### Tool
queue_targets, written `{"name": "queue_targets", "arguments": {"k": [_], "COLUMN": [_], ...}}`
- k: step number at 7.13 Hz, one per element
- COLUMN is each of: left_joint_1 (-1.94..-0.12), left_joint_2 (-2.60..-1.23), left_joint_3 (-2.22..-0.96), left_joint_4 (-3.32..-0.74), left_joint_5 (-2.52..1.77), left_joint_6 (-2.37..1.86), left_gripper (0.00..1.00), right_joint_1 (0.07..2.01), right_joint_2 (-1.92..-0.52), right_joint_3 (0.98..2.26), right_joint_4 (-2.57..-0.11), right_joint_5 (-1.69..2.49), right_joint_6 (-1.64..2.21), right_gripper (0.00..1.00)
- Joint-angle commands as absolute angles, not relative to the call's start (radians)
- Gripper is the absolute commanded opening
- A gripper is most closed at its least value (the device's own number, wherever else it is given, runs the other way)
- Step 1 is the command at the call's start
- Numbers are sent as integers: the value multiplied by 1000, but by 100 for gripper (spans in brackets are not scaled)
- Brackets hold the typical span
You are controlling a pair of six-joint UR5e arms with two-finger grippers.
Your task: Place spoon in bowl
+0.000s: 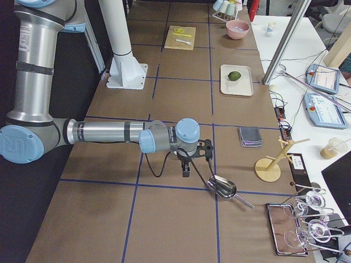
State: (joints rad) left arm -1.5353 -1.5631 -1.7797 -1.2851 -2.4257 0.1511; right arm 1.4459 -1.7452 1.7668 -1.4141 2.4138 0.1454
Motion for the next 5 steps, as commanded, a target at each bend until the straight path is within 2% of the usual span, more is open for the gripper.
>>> {"name": "queue_targets", "arguments": {"k": [1,5], "left_joint_1": [-1532,-1528], "left_joint_2": [-1568,-1554], "left_joint_3": [-1772,-1769], "left_joint_4": [-1296,-1393], "left_joint_5": [-2428,-2428], "left_joint_6": [159,156], "left_gripper": [100,100], "right_joint_1": [1445,1304], "right_joint_2": [-1743,-1724], "right_joint_3": [1784,1784], "right_joint_4": [-1404,-1356], "right_joint_5": [2413,2372], "right_joint_6": [144,250], "right_gripper": [100,100]}}
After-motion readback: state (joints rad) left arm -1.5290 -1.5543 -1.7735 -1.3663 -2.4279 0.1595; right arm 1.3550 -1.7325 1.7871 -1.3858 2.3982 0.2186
